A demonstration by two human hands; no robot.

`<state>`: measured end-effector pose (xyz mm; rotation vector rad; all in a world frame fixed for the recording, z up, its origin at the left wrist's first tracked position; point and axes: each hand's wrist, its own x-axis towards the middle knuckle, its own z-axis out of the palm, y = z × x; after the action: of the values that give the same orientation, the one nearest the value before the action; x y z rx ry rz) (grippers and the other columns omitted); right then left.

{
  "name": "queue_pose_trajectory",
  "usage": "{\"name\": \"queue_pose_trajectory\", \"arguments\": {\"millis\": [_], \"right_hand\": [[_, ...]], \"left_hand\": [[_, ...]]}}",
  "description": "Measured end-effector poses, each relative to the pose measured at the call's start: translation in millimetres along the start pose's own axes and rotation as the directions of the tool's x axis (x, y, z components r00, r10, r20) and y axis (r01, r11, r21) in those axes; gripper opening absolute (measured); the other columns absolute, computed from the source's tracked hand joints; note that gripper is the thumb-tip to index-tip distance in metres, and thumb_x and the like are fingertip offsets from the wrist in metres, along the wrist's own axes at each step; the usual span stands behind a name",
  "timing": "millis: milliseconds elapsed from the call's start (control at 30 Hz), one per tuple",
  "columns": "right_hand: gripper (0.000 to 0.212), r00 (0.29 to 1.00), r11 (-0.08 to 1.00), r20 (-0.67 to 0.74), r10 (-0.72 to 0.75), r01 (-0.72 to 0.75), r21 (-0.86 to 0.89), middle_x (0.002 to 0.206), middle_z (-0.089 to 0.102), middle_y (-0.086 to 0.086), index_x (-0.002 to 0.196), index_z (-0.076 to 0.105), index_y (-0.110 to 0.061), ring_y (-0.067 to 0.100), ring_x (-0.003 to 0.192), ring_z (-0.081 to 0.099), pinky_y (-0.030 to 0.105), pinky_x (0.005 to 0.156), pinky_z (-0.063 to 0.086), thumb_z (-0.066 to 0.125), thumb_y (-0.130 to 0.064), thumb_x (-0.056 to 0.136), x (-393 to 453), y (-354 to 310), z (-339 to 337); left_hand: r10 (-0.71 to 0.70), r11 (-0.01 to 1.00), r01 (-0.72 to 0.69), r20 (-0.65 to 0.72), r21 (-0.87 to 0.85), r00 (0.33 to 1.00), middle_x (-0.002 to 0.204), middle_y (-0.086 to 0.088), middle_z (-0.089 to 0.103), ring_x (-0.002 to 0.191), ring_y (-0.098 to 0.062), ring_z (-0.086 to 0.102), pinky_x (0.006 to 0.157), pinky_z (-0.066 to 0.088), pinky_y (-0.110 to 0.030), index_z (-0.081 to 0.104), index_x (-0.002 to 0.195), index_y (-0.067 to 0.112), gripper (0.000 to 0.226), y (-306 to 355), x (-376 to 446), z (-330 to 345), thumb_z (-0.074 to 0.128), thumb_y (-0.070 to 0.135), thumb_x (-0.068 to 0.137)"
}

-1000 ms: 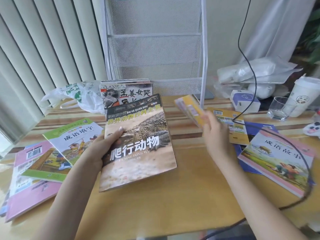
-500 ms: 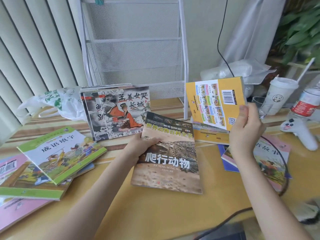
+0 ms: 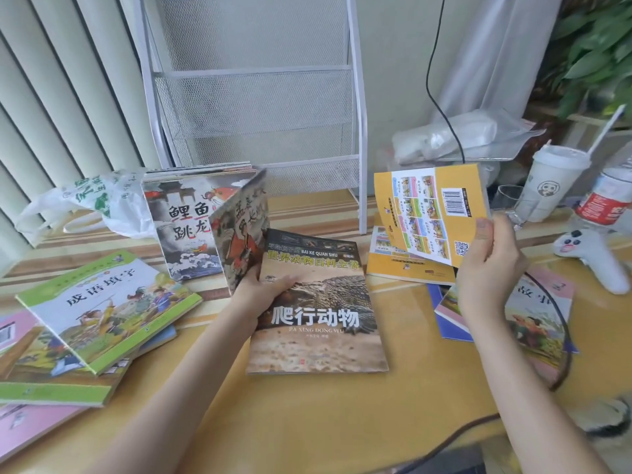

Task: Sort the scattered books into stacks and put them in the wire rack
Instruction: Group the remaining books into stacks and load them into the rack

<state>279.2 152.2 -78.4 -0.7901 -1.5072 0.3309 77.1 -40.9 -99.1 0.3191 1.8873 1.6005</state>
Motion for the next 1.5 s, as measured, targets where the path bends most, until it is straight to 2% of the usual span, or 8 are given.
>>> {"name": "queue_pose_trajectory", "arguments": {"millis": [300,500,733,933,1133,1233,1333,1500], "right_hand": [[0.032,0.965,0.974,0.139,-0.224,0.226,0.005,0.056,0.042,-0.004,0.075,0.055,-0.006,0.013,0.052,0.033,0.029,0.048,0.022,0.042,-0.025,0.097,-7,-3,-1],[0.028,0.713,0.852,0.537,-0.45,0.523,0.018,0.086,0.074,-0.011,0.095,0.075,-0.029,0.005,0.055,0.061,0.014,0.051,0.042,0.051,-0.04,0.085,-26,-5,-1],[0.027,0.41,0.892,0.904,-0.119,0.444,-0.083,0.114,0.06,-0.031,0.107,0.067,-0.044,-0.003,0.108,0.053,0.022,0.086,0.043,0.057,-0.055,0.084,-47,-15,1],[0.031,0.409,0.941,0.909,-0.086,0.334,-0.062,0.08,0.066,-0.025,0.086,0.072,-0.031,0.005,0.064,0.06,0.026,0.062,0.05,0.046,-0.047,0.093,-39,-38,23],[0.026,0.421,0.989,0.895,-0.146,0.083,0.122,0.108,0.069,-0.01,0.111,0.067,-0.029,0.007,0.091,0.063,0.036,0.084,0.053,0.05,-0.038,0.094,-53,-78,86],[0.052,0.431,0.996,0.898,-0.088,0.007,0.094,0.143,0.045,0.0,0.141,0.039,-0.027,0.017,0.121,0.052,0.042,0.103,0.043,0.055,-0.037,0.092,-61,-94,129],[0.067,0.435,0.995,0.9,0.034,-0.098,0.01,0.151,0.032,0.006,0.147,0.025,-0.015,0.025,0.137,0.033,0.038,0.111,0.03,0.056,-0.038,0.092,-64,-106,166],[0.055,0.427,0.979,0.899,0.1,-0.204,-0.012,0.124,0.057,0.001,0.129,0.041,-0.012,0.019,0.108,0.057,0.026,0.078,0.043,0.063,-0.041,0.087,-71,-117,200]], "left_hand": [[0.032,0.995,-0.035,0.037,0.094,0.999,0.084,-0.004,0.073,0.061,-0.014,0.07,0.06,0.057,-0.026,0.061,0.103,0.016,0.029,-9,-2,-28,0.077,0.02,0.078],[0.022,0.997,-0.028,0.075,0.078,0.997,0.08,-0.005,0.073,0.056,-0.011,0.068,0.053,0.055,-0.022,0.063,0.105,0.017,0.031,-9,2,-27,0.077,0.02,0.077],[0.105,0.967,-0.091,-0.046,0.239,0.993,0.101,-0.006,0.071,0.085,-0.023,0.07,0.081,0.057,-0.04,0.058,0.118,0.013,0.049,-15,5,-21,0.075,0.025,0.074],[0.576,0.634,-0.359,-0.108,0.685,0.811,0.104,-0.007,0.067,0.1,-0.025,0.06,0.081,0.048,-0.033,0.065,0.113,0.009,0.028,-14,-11,-31,0.06,0.016,0.086],[0.677,0.718,-0.41,-0.427,0.563,0.599,0.101,-0.015,0.046,0.087,-0.031,0.048,0.07,0.04,-0.036,0.04,0.108,0.002,0.038,-9,-15,-55,0.067,0.011,0.084],[0.612,0.768,-0.351,-0.453,0.536,0.648,0.105,-0.008,0.04,0.092,-0.028,0.047,0.074,0.038,-0.036,0.045,0.112,0.004,0.036,-7,-3,-71,0.067,0.018,0.087],[0.649,0.728,-0.401,-0.371,0.556,0.664,0.088,-0.005,0.047,0.081,-0.033,0.055,0.065,0.037,-0.034,0.052,0.078,0.01,0.018,-6,7,-80,0.059,0.017,0.093],[0.627,0.756,-0.408,-0.39,0.511,0.674,0.075,-0.011,0.057,0.07,-0.032,0.053,0.059,0.036,-0.036,0.045,0.065,0.019,0.028,5,29,-98,0.058,0.018,0.09]]}}
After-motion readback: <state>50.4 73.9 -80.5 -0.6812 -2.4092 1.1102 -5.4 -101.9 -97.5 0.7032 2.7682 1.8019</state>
